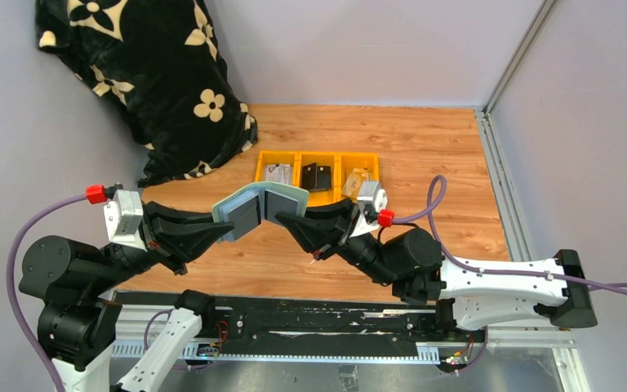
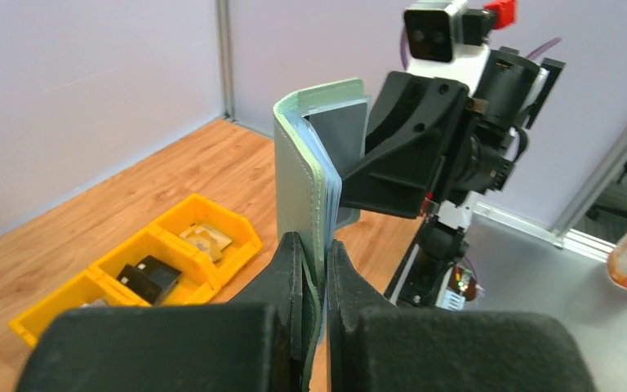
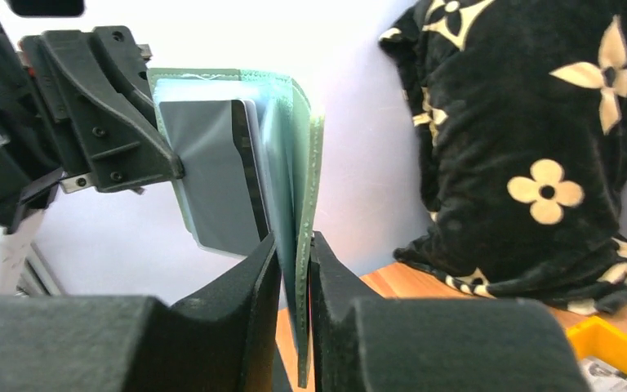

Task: Take the credit cards out of the card holder
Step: Remove the credit card from the card holder.

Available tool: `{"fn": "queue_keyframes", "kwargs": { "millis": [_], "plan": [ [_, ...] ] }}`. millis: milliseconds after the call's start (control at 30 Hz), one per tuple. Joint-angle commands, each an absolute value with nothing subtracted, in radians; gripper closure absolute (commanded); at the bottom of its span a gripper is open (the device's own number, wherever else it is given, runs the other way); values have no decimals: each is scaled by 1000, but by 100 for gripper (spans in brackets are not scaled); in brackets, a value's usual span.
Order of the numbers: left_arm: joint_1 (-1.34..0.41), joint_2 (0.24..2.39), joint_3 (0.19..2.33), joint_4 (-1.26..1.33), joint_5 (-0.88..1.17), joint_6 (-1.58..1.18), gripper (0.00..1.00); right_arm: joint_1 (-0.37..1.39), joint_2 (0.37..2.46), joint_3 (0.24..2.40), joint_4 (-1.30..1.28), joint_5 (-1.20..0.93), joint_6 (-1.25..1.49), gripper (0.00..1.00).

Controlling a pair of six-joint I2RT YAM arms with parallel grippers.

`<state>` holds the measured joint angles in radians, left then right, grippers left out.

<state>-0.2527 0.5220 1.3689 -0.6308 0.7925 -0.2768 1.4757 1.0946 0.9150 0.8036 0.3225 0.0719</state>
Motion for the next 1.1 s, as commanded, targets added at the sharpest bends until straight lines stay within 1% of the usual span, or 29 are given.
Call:
{"fn": "queue_keyframes", "kwargs": {
  "millis": [0,100,167,200,267,300,333,367,400,433,467,567,667,800,900,1000,1067],
  "plan": [
    [-259,540,1375,-593,957,-338,100,1419,1054,925,767,64,176,76],
    [-259,550,1372,-586,1000,-359,100,1406,1051,938,727,17,196,72],
    [-259,554,1372,-591,1013,-362,100,1399,1048,938,718,-21,200,72],
    [-259,554,1371,-594,1013,-358,100,1397,1046,937,714,-27,203,75],
    [-259,554,1369,-610,995,-346,100,1393,1046,939,708,-44,214,85],
    [-259,553,1364,-616,977,-335,94,1390,1047,939,709,-57,219,92],
    [-259,550,1358,-631,951,-323,79,1390,1050,942,705,-65,226,99],
    [-259,546,1344,-631,934,-317,65,1389,1051,945,700,-70,235,100],
    [-259,542,1324,-631,917,-317,55,1388,1054,948,698,-74,243,100],
    [-259,538,1301,-631,895,-323,50,1387,1058,955,696,-83,250,100],
    [-259,534,1279,-626,876,-337,47,1387,1062,961,691,-92,255,100],
    [-259,522,1222,-583,864,-381,46,1387,1072,987,649,-95,276,100],
    [-259,507,1189,-530,905,-408,47,1387,1070,991,629,-94,284,100],
    [-259,513,1204,-527,1010,-403,55,1366,1050,972,620,-70,311,100],
    [-259,519,1222,-564,1078,-380,58,1338,1028,943,643,-77,355,100],
    [-259,516,1217,-599,1109,-364,57,1322,1022,930,662,-95,387,100],
    [-259,509,1201,-590,1105,-384,53,1320,1026,932,666,-104,400,100]
  ]
}}
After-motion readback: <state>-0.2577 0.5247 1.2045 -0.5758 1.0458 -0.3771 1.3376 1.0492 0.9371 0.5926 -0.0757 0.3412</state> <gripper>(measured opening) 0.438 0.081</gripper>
